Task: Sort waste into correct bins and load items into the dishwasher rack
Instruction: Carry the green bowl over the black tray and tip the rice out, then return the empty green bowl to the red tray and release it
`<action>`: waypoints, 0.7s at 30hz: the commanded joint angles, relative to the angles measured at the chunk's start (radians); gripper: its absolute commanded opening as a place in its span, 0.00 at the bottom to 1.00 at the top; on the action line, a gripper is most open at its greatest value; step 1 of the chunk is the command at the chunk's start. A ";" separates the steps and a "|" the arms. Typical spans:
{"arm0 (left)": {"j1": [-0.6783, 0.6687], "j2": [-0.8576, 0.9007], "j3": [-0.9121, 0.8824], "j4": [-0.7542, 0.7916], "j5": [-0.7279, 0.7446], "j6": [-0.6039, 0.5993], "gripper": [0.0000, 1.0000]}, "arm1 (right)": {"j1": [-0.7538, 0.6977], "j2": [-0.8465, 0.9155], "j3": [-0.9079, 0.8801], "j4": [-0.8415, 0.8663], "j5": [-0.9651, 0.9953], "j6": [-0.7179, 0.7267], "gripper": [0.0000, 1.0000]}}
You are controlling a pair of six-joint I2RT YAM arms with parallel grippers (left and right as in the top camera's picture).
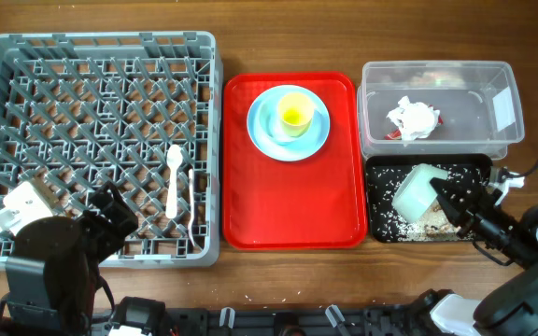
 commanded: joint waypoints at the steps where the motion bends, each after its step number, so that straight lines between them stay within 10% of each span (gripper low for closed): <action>1: 0.004 -0.002 0.004 0.003 -0.017 -0.009 1.00 | 0.034 -0.085 0.009 -0.011 0.069 0.021 0.04; 11: 0.004 -0.002 0.004 0.003 -0.017 -0.009 1.00 | 0.477 -0.482 0.190 0.204 0.357 0.637 0.04; 21: 0.004 -0.002 0.004 0.003 -0.017 -0.009 1.00 | 1.421 -0.529 0.190 0.558 1.110 1.087 0.05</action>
